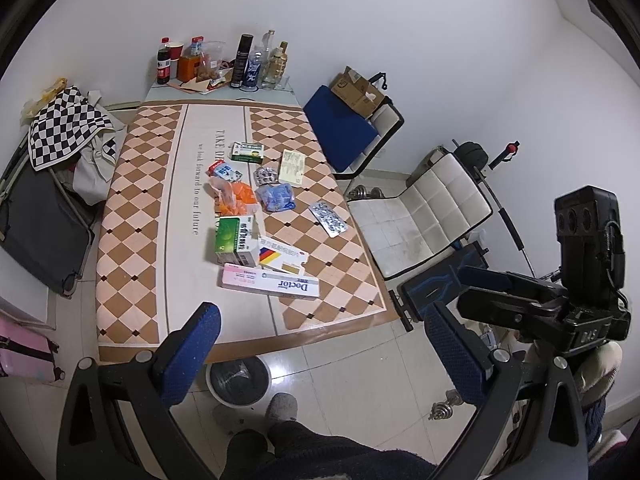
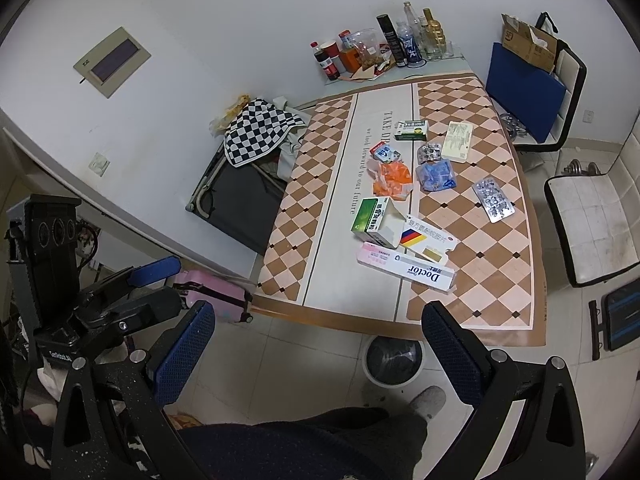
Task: Collect trash
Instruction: 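Grasp the silver blister pack with the right tool while the left tool grasps the green medicine box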
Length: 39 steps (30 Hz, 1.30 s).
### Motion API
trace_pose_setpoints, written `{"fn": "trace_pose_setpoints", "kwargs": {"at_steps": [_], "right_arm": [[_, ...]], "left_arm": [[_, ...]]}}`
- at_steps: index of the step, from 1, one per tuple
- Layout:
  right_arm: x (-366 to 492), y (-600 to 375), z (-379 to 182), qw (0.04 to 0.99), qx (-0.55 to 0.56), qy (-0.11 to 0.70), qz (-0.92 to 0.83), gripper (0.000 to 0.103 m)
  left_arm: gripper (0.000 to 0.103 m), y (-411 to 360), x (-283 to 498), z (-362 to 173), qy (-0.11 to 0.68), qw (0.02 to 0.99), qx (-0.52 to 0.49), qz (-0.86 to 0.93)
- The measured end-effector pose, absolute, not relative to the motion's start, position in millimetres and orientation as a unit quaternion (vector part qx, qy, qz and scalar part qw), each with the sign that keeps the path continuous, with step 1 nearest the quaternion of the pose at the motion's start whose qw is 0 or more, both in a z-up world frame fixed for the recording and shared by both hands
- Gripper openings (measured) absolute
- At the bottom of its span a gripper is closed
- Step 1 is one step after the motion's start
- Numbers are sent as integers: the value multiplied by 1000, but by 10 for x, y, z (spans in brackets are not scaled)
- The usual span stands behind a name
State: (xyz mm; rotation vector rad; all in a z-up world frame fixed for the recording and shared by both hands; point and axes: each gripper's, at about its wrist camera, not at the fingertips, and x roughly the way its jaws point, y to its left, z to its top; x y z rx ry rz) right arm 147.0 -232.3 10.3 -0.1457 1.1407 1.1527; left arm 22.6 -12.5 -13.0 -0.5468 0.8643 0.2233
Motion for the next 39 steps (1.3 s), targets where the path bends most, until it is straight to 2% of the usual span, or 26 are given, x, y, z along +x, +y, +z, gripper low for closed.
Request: {"fn": "trace_pose_setpoints", "kwargs": {"at_steps": [6,12,22,28,33,34,36,37,38,39], "right_arm": [[1631,-2263,-103,720,-31,522,456,103],[2292,-1960,-669,753,-29,549,361,103],[3944,-1220,-2199,723,-123,620,277,103],[4710,-664,-3121,685,-226,641,262,103],[4989,-387,-3621,663,-279,643,264,103],[5016,-346,-3686,662,-289,640,263,103],[5051,-274,-3788,661,-301,635,264,101],[5053,-246,-3810,660,-303,633,266,98],[5050,-224,-3831,660,-302,631,271,85],[5043,-214,-3833,660,-302,631,275,83]], "left_arm": [[103,41,564,-446,433,857,-202,192],[103,661,1132,-1165,488,817,-188,243],[103,1171,2316,-2592,622,719,-197,239],[103,1281,2721,-3101,668,671,-231,224],[103,1316,2794,-3356,680,646,-258,232],[100,1321,2788,-3381,678,644,-262,236],[88,1329,2773,-3392,676,642,-261,250],[78,1335,2771,-3391,676,641,-259,257],[74,1348,2767,-3393,674,641,-259,261],[72,1362,2760,-3388,672,640,-263,264]]}}
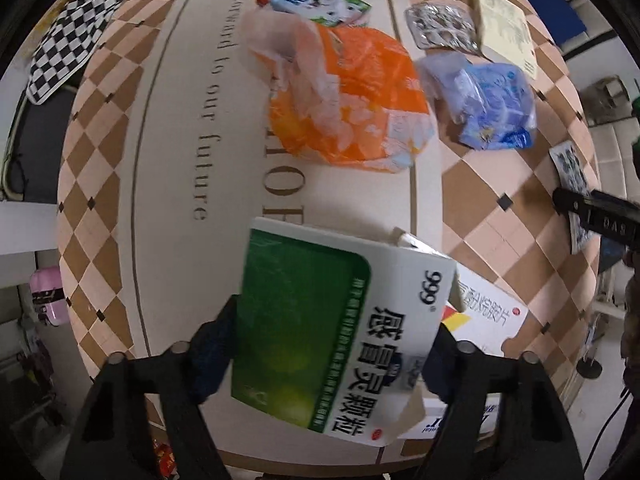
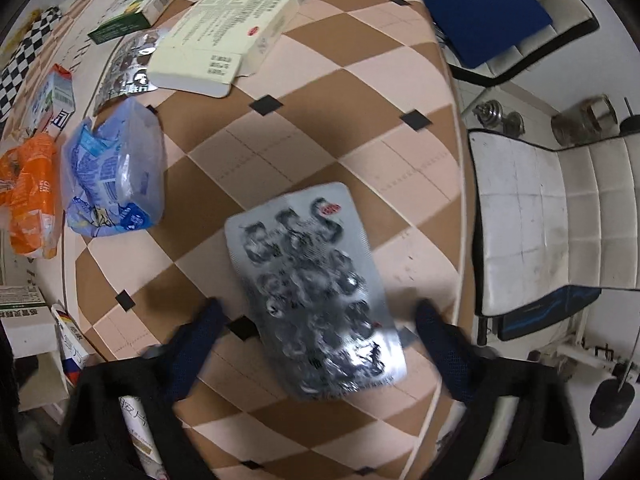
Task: Collect trash
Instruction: 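Grasp the silver blister pack with the right tool while the left tool grasps the green medicine box, then carry the blister pack and green box down over the trash bin with both tools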
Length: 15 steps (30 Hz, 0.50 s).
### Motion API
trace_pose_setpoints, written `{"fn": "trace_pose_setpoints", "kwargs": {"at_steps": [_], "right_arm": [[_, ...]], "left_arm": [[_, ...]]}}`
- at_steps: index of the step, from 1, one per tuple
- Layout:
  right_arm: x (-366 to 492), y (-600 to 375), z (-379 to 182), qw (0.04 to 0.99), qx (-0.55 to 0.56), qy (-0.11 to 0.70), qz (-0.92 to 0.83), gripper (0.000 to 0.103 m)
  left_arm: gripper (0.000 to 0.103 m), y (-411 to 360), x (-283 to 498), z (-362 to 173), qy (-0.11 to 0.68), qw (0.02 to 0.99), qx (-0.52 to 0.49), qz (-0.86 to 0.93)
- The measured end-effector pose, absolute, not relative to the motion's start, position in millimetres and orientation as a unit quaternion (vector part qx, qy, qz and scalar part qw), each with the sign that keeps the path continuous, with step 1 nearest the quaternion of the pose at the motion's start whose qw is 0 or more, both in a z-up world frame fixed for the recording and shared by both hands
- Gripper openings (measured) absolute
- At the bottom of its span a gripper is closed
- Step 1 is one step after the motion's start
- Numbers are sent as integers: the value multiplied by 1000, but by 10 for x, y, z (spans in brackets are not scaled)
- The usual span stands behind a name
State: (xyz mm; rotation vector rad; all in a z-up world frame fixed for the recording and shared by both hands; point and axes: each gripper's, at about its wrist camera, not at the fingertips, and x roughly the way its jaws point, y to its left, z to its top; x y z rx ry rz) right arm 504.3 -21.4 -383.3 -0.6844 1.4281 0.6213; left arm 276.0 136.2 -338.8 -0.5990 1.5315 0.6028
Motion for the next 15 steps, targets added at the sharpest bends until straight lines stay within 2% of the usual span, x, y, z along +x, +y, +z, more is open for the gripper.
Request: {"fn": "trace_pose_setpoints", "kwargs": {"at_steps": [2,3,8,15], "right_arm": [[5015,-205,-3798,661,-295,629,284,72],[4989,-190,-3776,663,-296,626,284,70],[4890,-194,-3762,659,-294,629,289,68],[4670,-349,-3462,668,-250,626,316,68]], "left_arm": [[72,1399,2747,-3370,667,640,-272,267],[72,1403,2748,-3352,667,640,-272,267],[72,1328,2839,-3270,661,650,-261,270],[72,1256,2816,-2832,637,677,-232,287]]}}
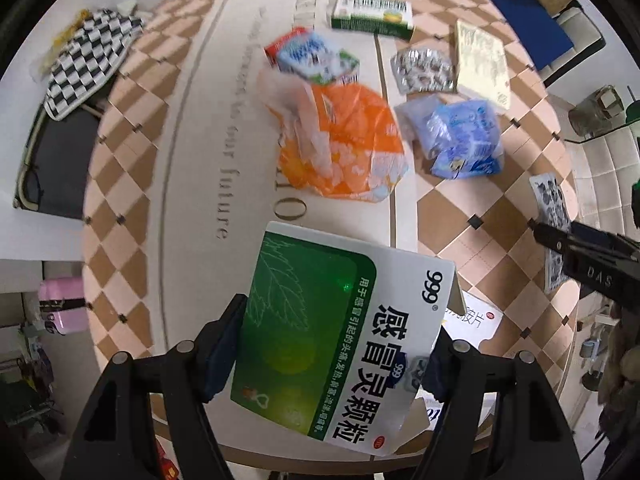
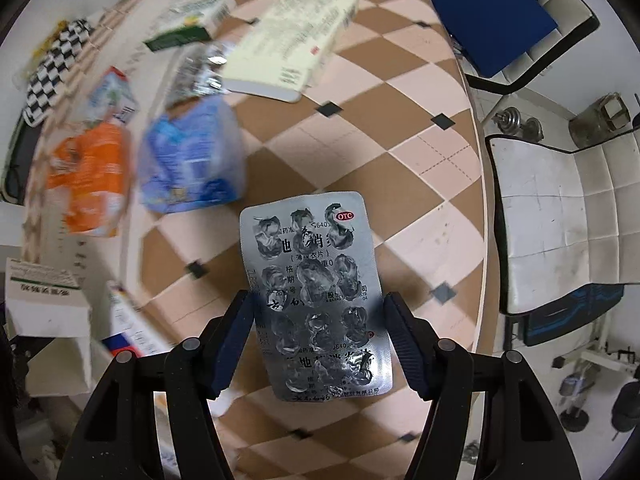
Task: Collect trash
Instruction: 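Carry the blister pack and green box down over the trash bin with both tools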
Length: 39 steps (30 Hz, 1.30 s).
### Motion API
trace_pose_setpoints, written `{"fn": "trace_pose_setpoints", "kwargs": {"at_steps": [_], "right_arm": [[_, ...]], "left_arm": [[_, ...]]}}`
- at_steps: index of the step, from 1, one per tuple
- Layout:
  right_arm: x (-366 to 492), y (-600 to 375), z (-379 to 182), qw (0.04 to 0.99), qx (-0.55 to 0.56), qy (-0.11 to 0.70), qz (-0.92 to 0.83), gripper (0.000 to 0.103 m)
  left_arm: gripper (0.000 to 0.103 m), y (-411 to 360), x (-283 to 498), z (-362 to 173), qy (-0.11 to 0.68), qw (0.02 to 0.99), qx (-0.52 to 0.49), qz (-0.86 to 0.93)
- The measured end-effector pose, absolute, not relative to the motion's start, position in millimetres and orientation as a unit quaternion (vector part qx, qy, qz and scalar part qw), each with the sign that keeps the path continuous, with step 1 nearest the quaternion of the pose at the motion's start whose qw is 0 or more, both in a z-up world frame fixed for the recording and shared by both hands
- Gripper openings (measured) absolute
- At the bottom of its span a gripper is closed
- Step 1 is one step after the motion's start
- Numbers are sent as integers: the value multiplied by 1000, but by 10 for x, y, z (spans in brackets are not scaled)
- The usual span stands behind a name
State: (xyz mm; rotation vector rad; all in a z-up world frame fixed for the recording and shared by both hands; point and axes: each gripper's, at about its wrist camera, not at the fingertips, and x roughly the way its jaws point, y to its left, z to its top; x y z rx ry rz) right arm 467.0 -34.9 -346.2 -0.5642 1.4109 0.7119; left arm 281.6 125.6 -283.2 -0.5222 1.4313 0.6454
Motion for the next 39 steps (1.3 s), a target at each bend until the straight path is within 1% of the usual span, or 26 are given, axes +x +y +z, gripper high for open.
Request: {"fn": "trace_pose_setpoints", "kwargs": {"at_steps": [4,7,13,16,20,24,27,30,34,38,39], "right_arm": [[4452,-460,-3259,690,-236,605,320,68],[4168,-529,-3066,705,-225,592,319,68],[3309,-787,-2569,737,-193,568,311,68],[2852,-1029,-2400,753,-174,559,302,68],[2228,-1377,-2294,760,-144,563,290,68],[1631,-1706,-2427,741,-115,594,290,68],[1237,-1955,-2687,721,-101,622,289,68],[1038,-2103,-2964,707,-96,641,284,68],[1010,-2171,-3285,688,-84,664,281,68],[1188,-2017,-3394,682,-80,666,293,68],[1277,-1945,-3413,683,-82,663,295,68]], "left_arm": [[72,1156,2674,-2548,610,699,-216,304],[72,1120,2384,-2537,587,718,-213,306],[72,887,1804,-2306,552,755,-201,294],[70,740,1445,-2219,541,768,-188,285],[70,548,984,-2205,539,777,-188,265],[70,431,631,-2387,542,772,-223,248],[70,355,428,-2518,534,769,-246,251],[70,391,283,-2670,535,759,-271,256],[70,551,194,-2801,528,749,-288,279],[70,709,282,-2896,529,754,-277,274],[70,787,330,-2938,535,748,-289,265]]}}
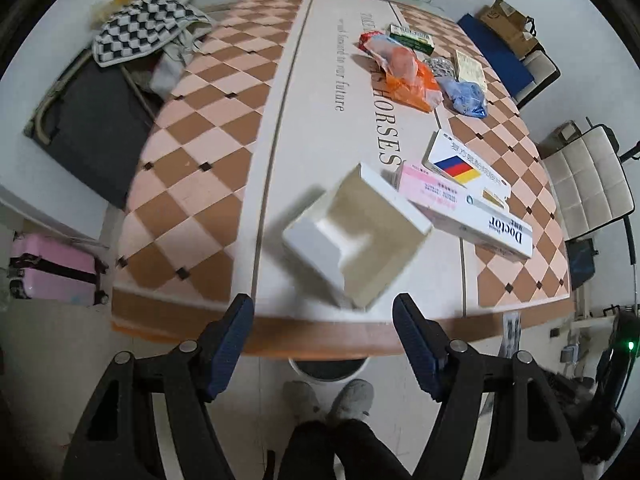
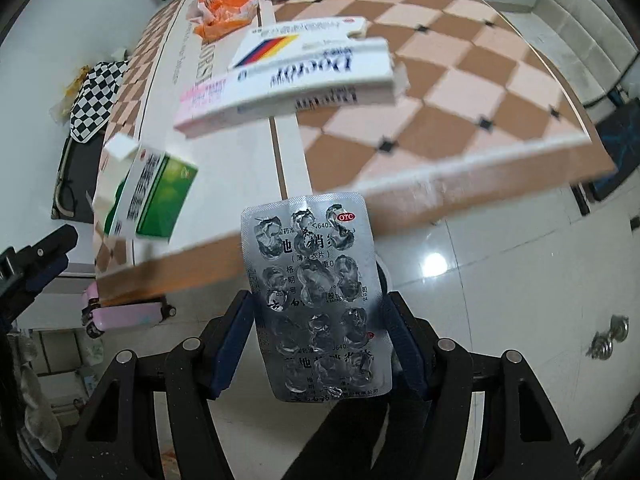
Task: Collect trash
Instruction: 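Carry the blister pack and green box down over the trash bin with both tools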
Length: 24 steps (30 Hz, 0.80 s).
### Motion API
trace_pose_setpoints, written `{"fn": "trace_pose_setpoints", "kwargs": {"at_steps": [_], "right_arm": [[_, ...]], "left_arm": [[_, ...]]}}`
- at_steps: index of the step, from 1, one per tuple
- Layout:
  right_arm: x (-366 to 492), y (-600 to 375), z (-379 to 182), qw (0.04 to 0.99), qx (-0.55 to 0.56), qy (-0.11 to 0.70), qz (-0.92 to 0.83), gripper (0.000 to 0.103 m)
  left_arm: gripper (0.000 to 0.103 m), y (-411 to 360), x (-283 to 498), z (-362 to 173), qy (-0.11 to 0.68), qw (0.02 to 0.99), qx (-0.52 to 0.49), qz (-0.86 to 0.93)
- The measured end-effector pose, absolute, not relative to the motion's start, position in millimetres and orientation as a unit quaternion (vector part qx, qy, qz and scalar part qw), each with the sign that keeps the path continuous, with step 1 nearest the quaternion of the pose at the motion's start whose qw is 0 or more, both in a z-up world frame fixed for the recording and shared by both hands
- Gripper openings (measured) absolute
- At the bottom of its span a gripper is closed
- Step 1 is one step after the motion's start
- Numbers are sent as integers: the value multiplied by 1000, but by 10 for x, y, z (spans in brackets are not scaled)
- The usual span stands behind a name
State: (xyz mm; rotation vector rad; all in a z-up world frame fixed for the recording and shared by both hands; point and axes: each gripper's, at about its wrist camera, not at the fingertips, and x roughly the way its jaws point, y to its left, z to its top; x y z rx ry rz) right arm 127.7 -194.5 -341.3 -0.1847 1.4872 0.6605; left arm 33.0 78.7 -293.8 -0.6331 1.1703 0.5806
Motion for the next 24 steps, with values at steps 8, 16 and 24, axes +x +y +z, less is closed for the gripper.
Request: {"fn": "trace_pose_setpoints", "kwargs": {"at_steps": [8,16,24], "right_arm": [[1849,-1523,-3316,704,-76,647,283,68],[1961,-1441,-3287,709,-85,643,277,68],[1799,-1633,-3286,706,-72,643,286,68]], "left_arm": [[69,1183,336,-3408,509,672,-455,287],[3,1154,443,-3469,513,676,-429,309],[1,1013,309,-3249,507,702,-386,318]]}}
